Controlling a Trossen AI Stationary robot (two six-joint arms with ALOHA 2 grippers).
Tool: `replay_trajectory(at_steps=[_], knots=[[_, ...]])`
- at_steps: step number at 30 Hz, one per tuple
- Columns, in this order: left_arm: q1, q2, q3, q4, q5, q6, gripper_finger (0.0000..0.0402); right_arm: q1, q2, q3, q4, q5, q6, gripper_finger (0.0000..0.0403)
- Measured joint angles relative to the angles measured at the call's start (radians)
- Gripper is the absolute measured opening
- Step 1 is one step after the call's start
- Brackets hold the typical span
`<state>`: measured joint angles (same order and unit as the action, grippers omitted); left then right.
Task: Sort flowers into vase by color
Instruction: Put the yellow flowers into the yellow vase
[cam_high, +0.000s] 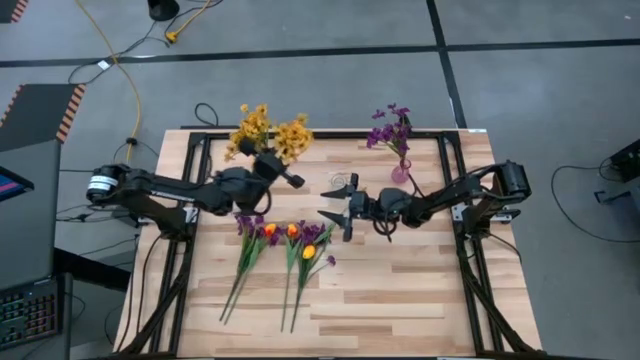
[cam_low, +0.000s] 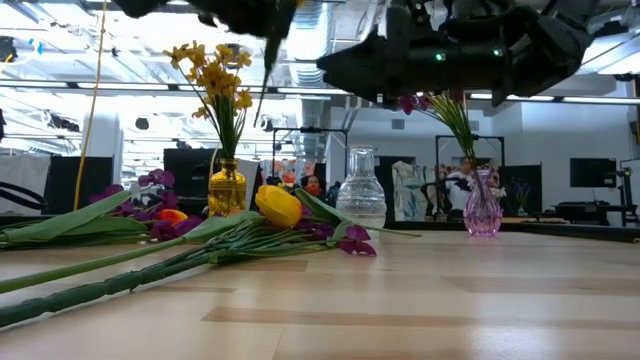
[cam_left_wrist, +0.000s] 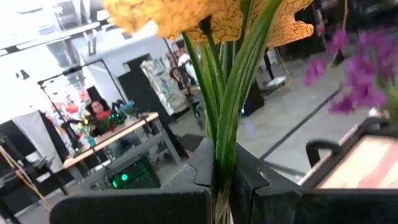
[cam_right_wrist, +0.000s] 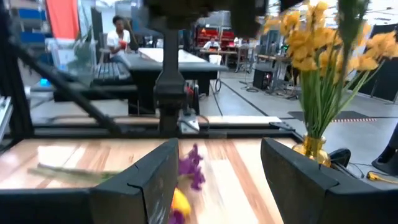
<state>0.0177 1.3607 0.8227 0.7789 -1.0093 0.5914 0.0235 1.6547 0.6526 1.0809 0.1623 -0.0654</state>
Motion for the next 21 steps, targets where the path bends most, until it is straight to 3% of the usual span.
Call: replay_trajectory(at_steps=[4, 13, 21], knots=[[-0.046, -0.086, 0.000, -0.045, -0.001, 0.021, 0.0000, 0.000, 0.000, 0.064, -0.054, 0.000, 0.002, 0.0255], [-0.159, -0.279, -0.009, -0.250, -0.110, 0.016, 0.0000, 0.000, 0.003, 0.291, -0.397, 0.027, -0.038, 0.0255], [-0.247, -0.439, -0.009, -0.484, -0.165, -0.081, 0.0000, 0.000, 0.003, 0.372, -0.423, 0.127, -0.040, 0.0255]])
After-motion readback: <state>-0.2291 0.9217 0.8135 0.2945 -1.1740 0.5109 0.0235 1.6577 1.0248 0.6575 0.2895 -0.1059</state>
